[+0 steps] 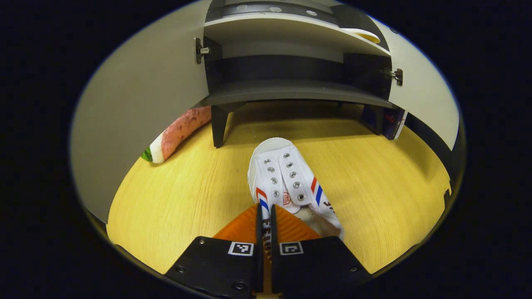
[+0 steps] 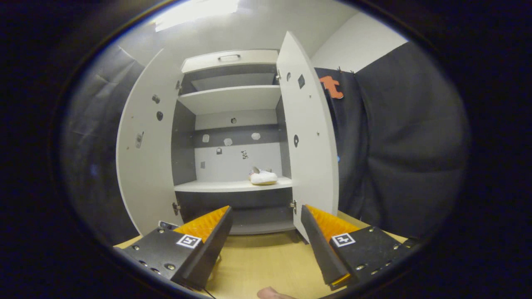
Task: Grab one shoe with the right hand and put it into the shoe cabinet, grab the other shoe with the left hand and put it into the shoe cabinet; then close the right door with the right hand and the left door with the left hand.
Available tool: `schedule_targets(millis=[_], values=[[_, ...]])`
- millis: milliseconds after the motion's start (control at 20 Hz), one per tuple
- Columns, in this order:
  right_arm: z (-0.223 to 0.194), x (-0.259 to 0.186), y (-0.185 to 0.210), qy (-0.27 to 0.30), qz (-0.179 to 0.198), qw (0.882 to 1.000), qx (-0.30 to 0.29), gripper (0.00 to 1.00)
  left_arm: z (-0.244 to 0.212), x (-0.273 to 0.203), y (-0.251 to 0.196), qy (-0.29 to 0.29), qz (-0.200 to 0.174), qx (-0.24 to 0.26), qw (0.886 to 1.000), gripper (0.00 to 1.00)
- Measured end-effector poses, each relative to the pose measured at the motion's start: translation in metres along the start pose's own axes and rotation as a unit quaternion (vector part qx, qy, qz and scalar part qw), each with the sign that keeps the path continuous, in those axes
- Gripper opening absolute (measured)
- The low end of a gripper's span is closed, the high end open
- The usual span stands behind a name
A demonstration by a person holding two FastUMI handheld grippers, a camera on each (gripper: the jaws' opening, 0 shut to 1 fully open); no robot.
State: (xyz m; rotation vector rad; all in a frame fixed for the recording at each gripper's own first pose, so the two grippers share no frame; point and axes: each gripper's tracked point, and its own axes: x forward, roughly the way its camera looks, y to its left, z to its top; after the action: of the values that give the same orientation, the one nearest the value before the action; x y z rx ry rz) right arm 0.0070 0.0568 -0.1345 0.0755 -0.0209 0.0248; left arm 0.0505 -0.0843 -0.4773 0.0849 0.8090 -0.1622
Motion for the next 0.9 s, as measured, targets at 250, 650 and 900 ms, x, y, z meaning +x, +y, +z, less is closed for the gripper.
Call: schedule_targets(millis=[250, 650, 900], values=[[0.017, -0.025, -0.033, -0.028, -0.020, 0.999, 0.036, 0.98, 0.008, -0.004, 0.002, -0.016, -0.004, -0.002, 1.000, 0.01], [0.017, -0.035, -0.076, -0.036, -0.055, 0.996, 0.057, 1.00, 0.042, -0.056, 0.006, -0.074, -0.023, -0.015, 0.997, 0.01], [0.003, -0.030, -0.073, -0.023, -0.049, 0.997, 0.049, 0.97, 0.090, -0.134, 0.019, -0.160, -0.037, 0.011, 0.986, 0.00]])
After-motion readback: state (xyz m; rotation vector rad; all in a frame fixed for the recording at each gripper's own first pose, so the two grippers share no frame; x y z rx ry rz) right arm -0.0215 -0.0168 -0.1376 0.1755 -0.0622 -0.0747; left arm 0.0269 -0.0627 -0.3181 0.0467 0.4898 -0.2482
